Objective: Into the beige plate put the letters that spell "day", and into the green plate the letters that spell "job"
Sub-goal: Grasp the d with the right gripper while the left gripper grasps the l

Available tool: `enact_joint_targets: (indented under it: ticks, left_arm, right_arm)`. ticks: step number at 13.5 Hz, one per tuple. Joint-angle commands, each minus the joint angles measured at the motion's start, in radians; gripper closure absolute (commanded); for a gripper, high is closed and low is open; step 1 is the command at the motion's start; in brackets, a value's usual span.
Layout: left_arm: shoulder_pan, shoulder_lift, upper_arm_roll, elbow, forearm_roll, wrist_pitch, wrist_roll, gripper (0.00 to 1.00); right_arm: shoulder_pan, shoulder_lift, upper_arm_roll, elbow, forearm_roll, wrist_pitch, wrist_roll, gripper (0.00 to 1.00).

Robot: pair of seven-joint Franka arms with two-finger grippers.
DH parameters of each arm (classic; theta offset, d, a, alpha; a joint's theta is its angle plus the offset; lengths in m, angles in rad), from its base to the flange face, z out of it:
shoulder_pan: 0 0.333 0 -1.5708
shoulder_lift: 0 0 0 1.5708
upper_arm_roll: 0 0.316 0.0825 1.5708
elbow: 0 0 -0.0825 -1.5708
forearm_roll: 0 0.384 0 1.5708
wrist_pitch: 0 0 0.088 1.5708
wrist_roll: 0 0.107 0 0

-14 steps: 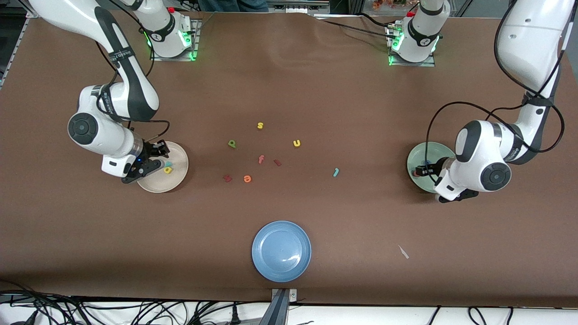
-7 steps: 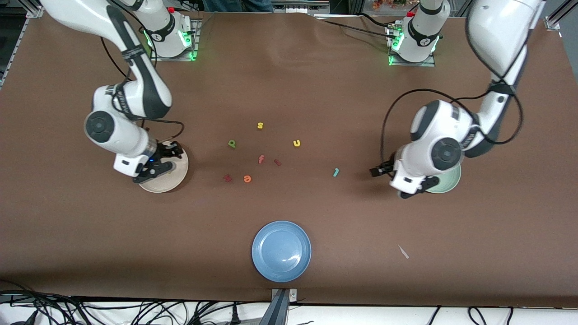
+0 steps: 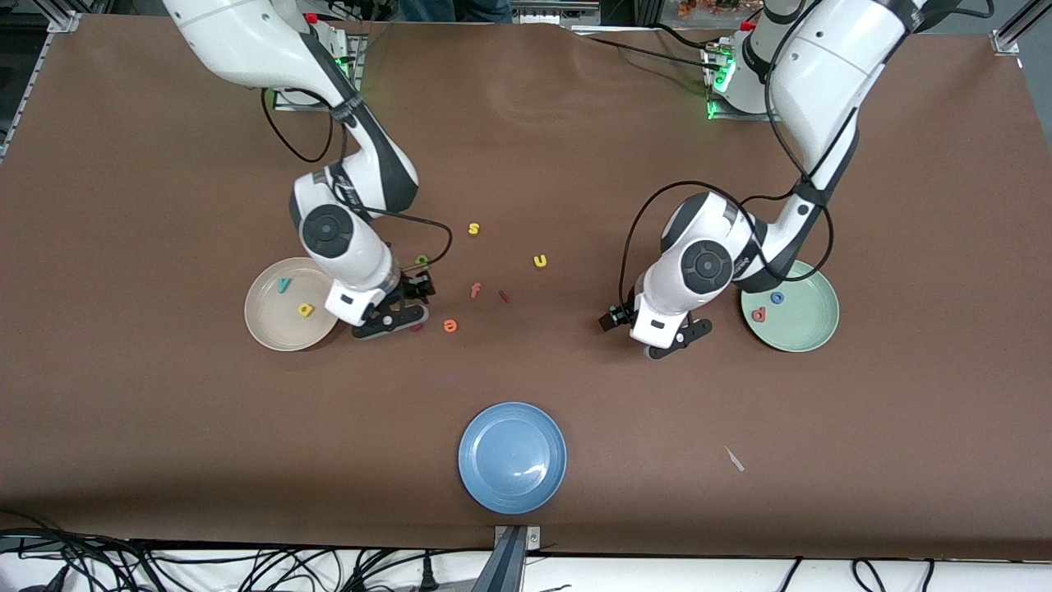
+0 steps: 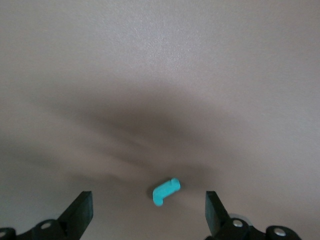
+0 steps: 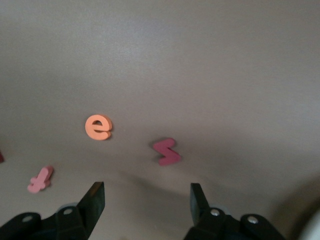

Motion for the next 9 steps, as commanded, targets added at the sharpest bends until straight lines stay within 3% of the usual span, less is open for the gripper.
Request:
enact_joint_targets:
  ticks: [1,6,9]
  left_arm:
    - [-0.078,0.031,0.055,0.043,0.062,0.009,-0.061,0.01]
    - [-0.099,0.082,0.062,0.08,0.078,0.009,-0.084,0.05]
    - [-0.104,0.1,0.062,0.08,0.129,0.012,-0.108,0.07]
  right_arm:
    - [0.001,0.051,-0.009,0.033,-0.002,0.052,0.012,0.23]
    - [0.008,0.036,-0.013,0.013,-0.009,0.075,0.006,0.23]
    - [0.006,-0.097,-0.012,-0.149,-0.002,0.037,0.035,0.23]
